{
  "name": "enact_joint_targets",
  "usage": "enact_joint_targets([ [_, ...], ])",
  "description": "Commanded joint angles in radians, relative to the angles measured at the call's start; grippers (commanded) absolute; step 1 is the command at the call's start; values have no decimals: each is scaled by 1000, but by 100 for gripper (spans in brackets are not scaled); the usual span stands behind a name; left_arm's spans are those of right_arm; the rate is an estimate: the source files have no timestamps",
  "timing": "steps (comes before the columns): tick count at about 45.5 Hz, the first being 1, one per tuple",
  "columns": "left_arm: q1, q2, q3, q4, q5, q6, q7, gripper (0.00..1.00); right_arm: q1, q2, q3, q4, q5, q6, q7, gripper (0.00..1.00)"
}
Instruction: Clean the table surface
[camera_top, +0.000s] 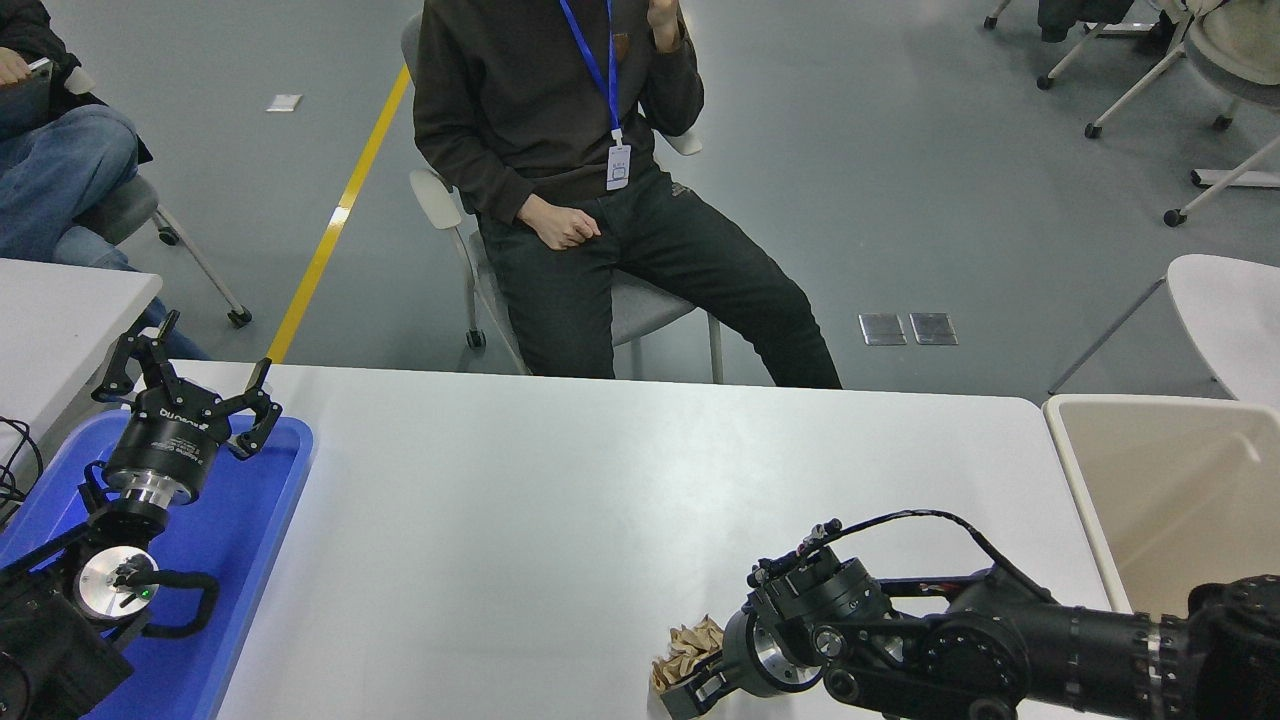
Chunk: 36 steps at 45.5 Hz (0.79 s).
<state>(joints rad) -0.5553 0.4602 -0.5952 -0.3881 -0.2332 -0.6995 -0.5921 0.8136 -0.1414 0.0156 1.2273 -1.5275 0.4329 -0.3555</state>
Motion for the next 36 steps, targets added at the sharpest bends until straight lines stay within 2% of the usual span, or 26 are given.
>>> enact_joint_targets([
  [1, 0, 0, 0, 0, 0, 0, 0, 100, 2, 5, -6, -2, -2, -16, 12, 79],
  [3, 0, 0, 0, 0, 0, 0, 0, 100, 2, 5, -9, -2, -2, -16, 20, 72],
  [6, 0, 0, 0, 0, 0, 0, 0, 100, 2, 5, -17, -5, 0, -11, 23, 46],
  [9, 0, 0, 0, 0, 0, 0, 0, 100, 2, 3, -28, -5, 1, -9, 27, 32],
  [12, 0, 0, 0, 0, 0, 0, 0, 100, 2, 3, -40, -5, 1, -9, 44, 8],
  [13, 0, 0, 0, 0, 0, 0, 0, 100, 4, 3, -40, -5, 1, -9, 52, 2],
  [24, 0, 0, 0, 0, 0, 0, 0, 100, 28, -4, -6, -3, 27, -9, 92, 0],
  [29, 0, 0, 0, 0, 0, 0, 0, 100, 41, -10, 38, 4, 118, -5, 96, 0],
  [36, 0, 0, 0, 0, 0, 0, 0, 100, 81, -43, 64, 32, 155, -5, 99, 0],
])
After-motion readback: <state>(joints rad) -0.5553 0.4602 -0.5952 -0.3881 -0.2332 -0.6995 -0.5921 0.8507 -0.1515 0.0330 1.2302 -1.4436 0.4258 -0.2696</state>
